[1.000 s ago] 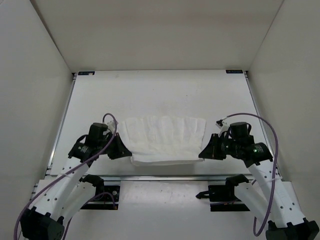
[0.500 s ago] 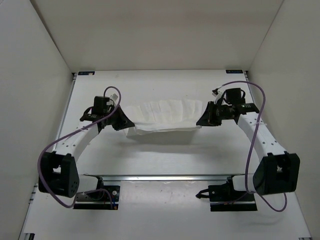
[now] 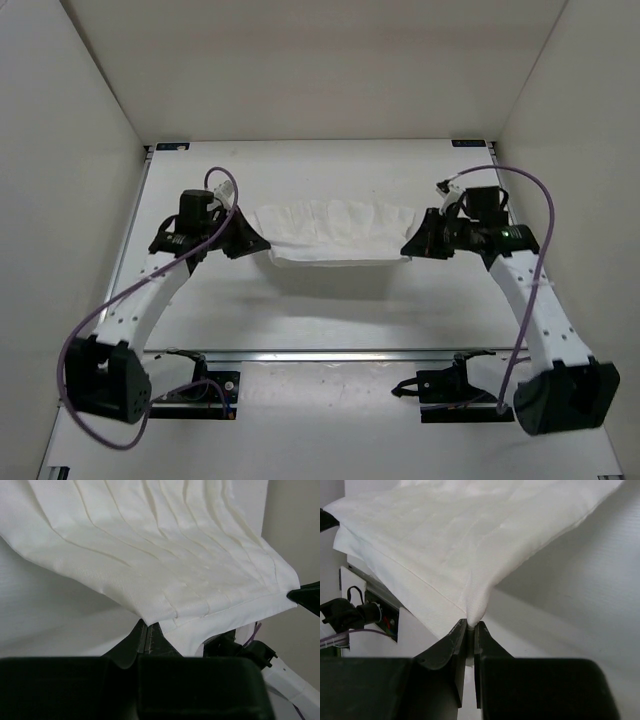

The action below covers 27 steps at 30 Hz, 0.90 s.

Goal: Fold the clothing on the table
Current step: Fold the skirt

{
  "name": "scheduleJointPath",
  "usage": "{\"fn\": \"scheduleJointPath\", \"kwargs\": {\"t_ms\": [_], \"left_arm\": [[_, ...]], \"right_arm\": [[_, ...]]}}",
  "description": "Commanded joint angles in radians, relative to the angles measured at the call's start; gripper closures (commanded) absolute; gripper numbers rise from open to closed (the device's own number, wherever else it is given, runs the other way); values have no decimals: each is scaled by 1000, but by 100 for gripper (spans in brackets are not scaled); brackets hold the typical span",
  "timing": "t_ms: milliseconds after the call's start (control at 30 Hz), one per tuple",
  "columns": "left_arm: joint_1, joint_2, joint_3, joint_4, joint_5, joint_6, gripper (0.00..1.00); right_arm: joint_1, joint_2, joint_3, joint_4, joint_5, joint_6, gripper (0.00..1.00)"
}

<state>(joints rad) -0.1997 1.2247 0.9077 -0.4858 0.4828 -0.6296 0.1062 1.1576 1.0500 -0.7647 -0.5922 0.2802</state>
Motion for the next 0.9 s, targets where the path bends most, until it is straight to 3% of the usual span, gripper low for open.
{"fn": "scheduleJointPath", "kwargs": {"t_ms": [0,167,367,500,700,733,767,867], "left_arm": [[-13,-177,-10,-100,-42,33,100],[-15,-333,-82,-143,-24,1,100],[-7,-211,-118,-41,-18,-1,100],[25,-30,-93,85,-1,-13,100],[57,315,57,225,14,-25,98],[62,340,72,251,26,-34,92],[72,398,83,269,46,-50,87],[89,479,96,380,101,-87,80]], "right_arm": [[-8,-188,-33,-97,37,-18,100],[-22,-308,-88,-179,6,-10,100],[-59,-227,-148,-96,-50,-21,100],[-86,-43,-66,-3,-89,-7,100],[-40,396,191,171,-161,28,100],[-39,469,237,227,-181,25,91],[-37,535,252,289,-202,36,71],[-39,600,288,381,-169,4,54]]}}
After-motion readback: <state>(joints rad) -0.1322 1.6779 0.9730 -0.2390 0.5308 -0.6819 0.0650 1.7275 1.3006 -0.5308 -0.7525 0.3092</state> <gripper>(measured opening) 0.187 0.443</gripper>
